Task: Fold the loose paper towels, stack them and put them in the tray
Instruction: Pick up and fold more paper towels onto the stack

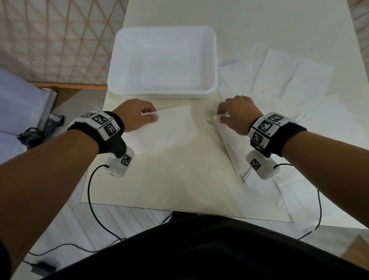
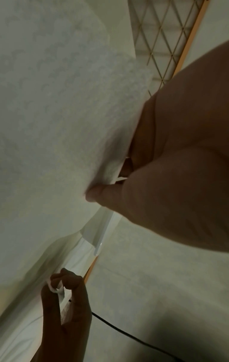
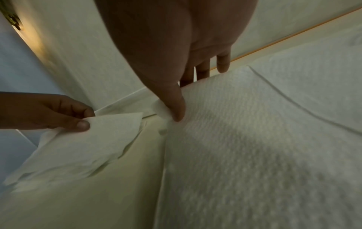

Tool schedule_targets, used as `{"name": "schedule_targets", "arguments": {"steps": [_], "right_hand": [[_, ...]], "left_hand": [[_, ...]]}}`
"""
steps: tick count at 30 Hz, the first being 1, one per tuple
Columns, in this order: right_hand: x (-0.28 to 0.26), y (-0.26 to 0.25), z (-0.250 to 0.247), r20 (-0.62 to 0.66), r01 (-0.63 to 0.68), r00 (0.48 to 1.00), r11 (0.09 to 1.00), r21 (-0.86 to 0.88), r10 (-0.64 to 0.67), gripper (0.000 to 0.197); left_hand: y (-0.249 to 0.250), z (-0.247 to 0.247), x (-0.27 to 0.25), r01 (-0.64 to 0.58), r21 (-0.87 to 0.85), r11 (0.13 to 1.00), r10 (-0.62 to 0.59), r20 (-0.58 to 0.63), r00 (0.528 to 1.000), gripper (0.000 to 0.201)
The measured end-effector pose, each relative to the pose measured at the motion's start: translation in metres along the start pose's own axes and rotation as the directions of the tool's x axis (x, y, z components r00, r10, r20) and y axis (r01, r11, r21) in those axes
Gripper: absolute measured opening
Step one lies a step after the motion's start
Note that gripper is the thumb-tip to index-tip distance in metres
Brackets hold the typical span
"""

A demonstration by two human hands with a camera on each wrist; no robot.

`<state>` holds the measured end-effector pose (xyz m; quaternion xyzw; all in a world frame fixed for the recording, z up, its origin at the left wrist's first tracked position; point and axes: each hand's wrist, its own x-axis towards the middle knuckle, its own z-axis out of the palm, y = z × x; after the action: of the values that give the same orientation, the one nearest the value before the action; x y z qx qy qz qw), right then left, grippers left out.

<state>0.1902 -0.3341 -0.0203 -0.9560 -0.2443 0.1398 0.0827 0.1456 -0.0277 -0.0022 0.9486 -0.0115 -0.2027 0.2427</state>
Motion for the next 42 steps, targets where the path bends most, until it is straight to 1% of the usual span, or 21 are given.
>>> {"name": "schedule_targets", "arguments": {"steps": [5,8,10,12,14,16,18,19,20,21,23,24,25,27,29,32,34,36,37,39,42], "right_hand": [[0.001,-0.016,-0.002,-0.022,0.053,0.998,0.996,0.073,-0.051,0.01],[0.001,-0.028,-0.004,-0.025,0.078,0.997,0.993,0.094,-0.076,0.012],[-0.001,-0.034,-0.005,-0.024,0.092,0.996,0.989,0.117,-0.09,0.013],[-0.003,-0.038,-0.007,-0.035,0.106,0.994,0.984,0.142,-0.102,0.014],[-0.006,-0.042,-0.012,-0.055,0.117,0.993,0.976,0.183,-0.109,0.015],[-0.008,-0.045,-0.02,-0.085,0.122,0.991,0.965,0.233,-0.105,0.016],[-0.012,-0.046,-0.027,-0.112,0.118,0.99,0.947,0.299,-0.088,0.018],[-0.015,-0.046,-0.03,-0.123,0.116,0.989,0.933,0.342,-0.078,0.019],[-0.017,-0.046,-0.031,-0.131,0.12,0.989,0.914,0.388,-0.074,0.019],[-0.019,-0.045,-0.033,-0.143,0.12,0.988,0.896,0.427,-0.064,0.019],[-0.025,-0.04,-0.037,-0.176,0.119,0.984,0.885,0.45,-0.042,0.023],[-0.027,-0.036,-0.039,-0.2,0.118,0.979,0.898,0.424,-0.035,0.027],[-0.03,-0.03,-0.041,-0.224,0.116,0.974,0.919,0.377,-0.031,0.031],[-0.035,-0.018,-0.045,-0.234,0.08,0.972,0.962,0.262,-0.017,0.037],[-0.04,-0.003,-0.048,-0.185,0.006,0.982,0.985,0.17,0.026,0.039],[-0.049,0.02,-0.054,-0.109,-0.1,0.988,0.991,0.092,0.109,0.043],[-0.054,0.034,-0.056,-0.084,-0.154,0.982,0.976,0.153,0.168,0.046],[-0.059,0.043,-0.059,-0.044,-0.19,0.976,0.931,0.313,0.214,0.038],[-0.061,0.046,-0.059,-0.026,-0.194,0.975,0.9,0.389,0.221,0.033],[-0.063,0.048,-0.061,-0.024,-0.166,0.98,0.869,0.467,0.2,0.019],[-0.063,0.047,-0.072,-0.046,-0.134,0.981,0.825,0.549,0.19,0.02]], "left_hand": [[-0.008,-0.004,0.006,-0.022,0.093,0.995,0.02,0.019,1.0,0.019],[-0.012,0.003,0.007,-0.003,0.194,0.981,-0.007,0.051,0.999,0.032],[-0.01,0.008,0.005,-0.028,0.223,0.974,0.028,0.006,1.0,0.04],[0.002,0.011,-0.002,-0.079,0.133,0.988,0.089,-0.066,0.994,0.046],[0.023,0.016,-0.009,-0.154,-0.018,0.988,0.152,-0.076,0.985,0.056],[0.051,0.025,-0.017,-0.153,-0.223,0.963,0.159,0.008,0.987,0.07],[0.073,0.039,-0.017,-0.06,-0.425,0.903,0.124,0.124,0.985,0.082],[0.083,0.045,-0.017,-0.017,-0.486,0.874,0.111,0.166,0.98,0.084],[0.088,0.052,-0.015,0.004,-0.522,0.853,0.106,0.181,0.978,0.084],[0.094,0.058,-0.014,-0.002,-0.539,0.842,0.114,0.175,0.978,0.078],[0.108,0.068,-0.014,-0.025,-0.588,0.809,0.117,0.118,0.986,0.043],[0.113,0.071,-0.014,-0.021,-0.628,0.778,0.102,0.094,0.99,0.028],[0.119,0.072,-0.016,-0.009,-0.665,0.747,0.092,0.09,0.992,0.021],[0.125,0.073,-0.017,0.004,-0.703,0.711,0.096,0.103,0.99,0.021],[0.125,0.069,-0.016,0.023,-0.715,0.699,0.076,0.106,0.991,0.02],[0.121,0.061,-0.015,0.07,-0.768,0.636,0.029,0.115,0.993,0.023],[0.119,0.058,-0.015,0.096,-0.803,0.588,0.003,0.121,0.993,0.026],[0.118,0.056,-0.015,0.112,-0.826,0.553,-0.026,0.117,0.993,0.026],[0.119,0.056,-0.014,0.115,-0.834,0.54,-0.038,0.112,0.993,0.025],[0.122,0.056,-0.015,0.108,-0.85,0.515,-0.044,0.1,0.994,0.024],[0.13,0.055,-0.014,0.077,-0.864,0.498,-0.07,0.048,0.996,0.024]]}}
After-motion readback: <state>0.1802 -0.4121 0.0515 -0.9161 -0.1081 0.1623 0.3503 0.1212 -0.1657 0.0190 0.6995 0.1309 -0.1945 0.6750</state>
